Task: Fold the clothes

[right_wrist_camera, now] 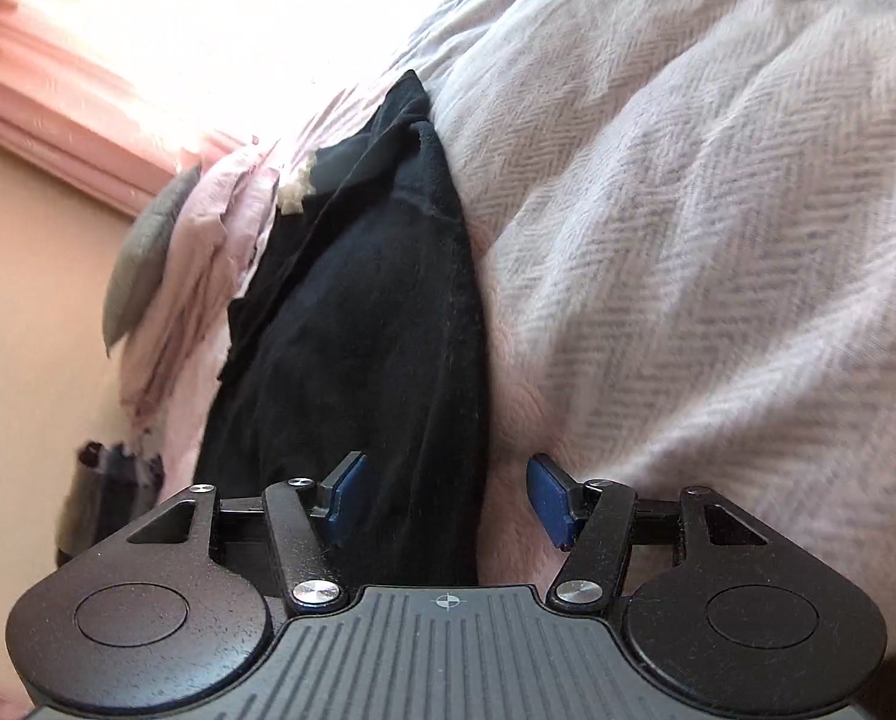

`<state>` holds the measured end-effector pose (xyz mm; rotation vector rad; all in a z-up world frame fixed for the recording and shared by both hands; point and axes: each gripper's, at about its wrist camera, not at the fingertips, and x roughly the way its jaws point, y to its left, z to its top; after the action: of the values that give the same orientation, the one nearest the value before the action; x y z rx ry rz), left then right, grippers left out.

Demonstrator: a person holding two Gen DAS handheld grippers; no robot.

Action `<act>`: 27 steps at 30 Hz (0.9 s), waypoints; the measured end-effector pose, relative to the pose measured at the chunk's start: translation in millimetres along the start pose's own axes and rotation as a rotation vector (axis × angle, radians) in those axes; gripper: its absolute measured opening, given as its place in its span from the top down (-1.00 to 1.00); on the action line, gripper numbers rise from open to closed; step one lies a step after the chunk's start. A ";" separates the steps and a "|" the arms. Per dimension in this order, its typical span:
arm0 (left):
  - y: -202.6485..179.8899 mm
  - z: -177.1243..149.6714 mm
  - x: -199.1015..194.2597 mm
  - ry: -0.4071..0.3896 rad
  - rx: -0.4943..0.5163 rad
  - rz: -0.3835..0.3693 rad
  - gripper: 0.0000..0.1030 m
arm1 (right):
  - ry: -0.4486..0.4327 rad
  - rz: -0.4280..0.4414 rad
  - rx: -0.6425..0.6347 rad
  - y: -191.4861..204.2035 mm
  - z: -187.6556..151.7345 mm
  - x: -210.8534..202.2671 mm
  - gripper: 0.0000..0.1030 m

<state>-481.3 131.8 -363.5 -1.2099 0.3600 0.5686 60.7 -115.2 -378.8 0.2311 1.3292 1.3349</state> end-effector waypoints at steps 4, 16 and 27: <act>7.7 1.3 6.2 0.032 -0.017 -0.022 0.64 | 0.035 0.051 0.039 -9.4 7.2 10.4 0.14; 1.2 -5.5 -16.8 -0.046 0.043 -0.023 0.96 | 0.001 0.140 0.043 8.4 -4.6 -6.4 1.00; -26.1 -28.6 -103.8 -0.227 0.143 -0.108 0.97 | -0.098 0.227 -0.032 67.9 -40.1 -80.5 1.00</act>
<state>-548.7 75.7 -295.7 -1.0095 0.1396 0.5700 16.3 -177.2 -295.8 0.4307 1.2250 1.5136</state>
